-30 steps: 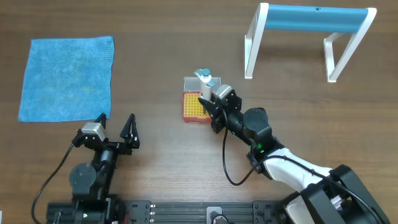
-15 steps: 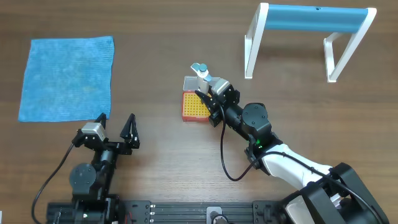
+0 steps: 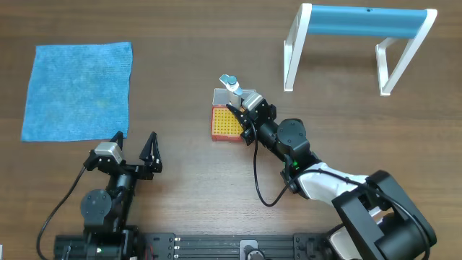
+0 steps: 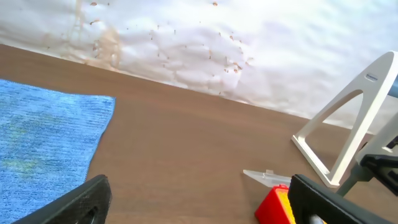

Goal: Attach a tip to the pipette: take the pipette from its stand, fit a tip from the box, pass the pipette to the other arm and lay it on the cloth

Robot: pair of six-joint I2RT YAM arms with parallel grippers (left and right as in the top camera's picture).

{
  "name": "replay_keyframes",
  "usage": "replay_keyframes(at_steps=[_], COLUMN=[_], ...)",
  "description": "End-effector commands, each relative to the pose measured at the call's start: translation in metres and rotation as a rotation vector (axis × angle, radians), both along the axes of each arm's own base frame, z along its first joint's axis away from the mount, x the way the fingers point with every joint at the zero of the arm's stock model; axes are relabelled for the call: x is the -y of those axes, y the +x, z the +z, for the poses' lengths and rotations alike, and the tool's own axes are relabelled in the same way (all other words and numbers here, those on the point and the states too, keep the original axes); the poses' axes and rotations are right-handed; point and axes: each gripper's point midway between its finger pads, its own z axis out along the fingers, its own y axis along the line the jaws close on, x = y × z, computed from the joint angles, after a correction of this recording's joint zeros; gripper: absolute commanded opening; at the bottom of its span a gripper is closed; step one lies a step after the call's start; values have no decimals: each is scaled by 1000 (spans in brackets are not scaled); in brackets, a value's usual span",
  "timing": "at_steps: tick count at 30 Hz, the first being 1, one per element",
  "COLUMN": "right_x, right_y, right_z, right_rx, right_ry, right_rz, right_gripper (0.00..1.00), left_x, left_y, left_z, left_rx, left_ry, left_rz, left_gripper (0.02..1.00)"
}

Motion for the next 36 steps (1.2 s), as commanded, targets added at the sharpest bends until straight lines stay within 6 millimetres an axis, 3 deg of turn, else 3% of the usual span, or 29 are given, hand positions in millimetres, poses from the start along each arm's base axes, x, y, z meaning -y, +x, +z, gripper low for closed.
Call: replay_keyframes(at_steps=[1, 36], right_x=[-3, -10], right_y=[6, -1], right_z=[11, 7], right_rx=[42, -33], right_ry=[3, 58], right_rz=[-11, 36], right_gripper=[71, 71], left_x=[0, 0], left_y=[0, 0], left_z=[-1, -1], left_rx=[-3, -3], left_ry=[-13, -13], left_rz=[-3, -3], left_gripper=[919, 921])
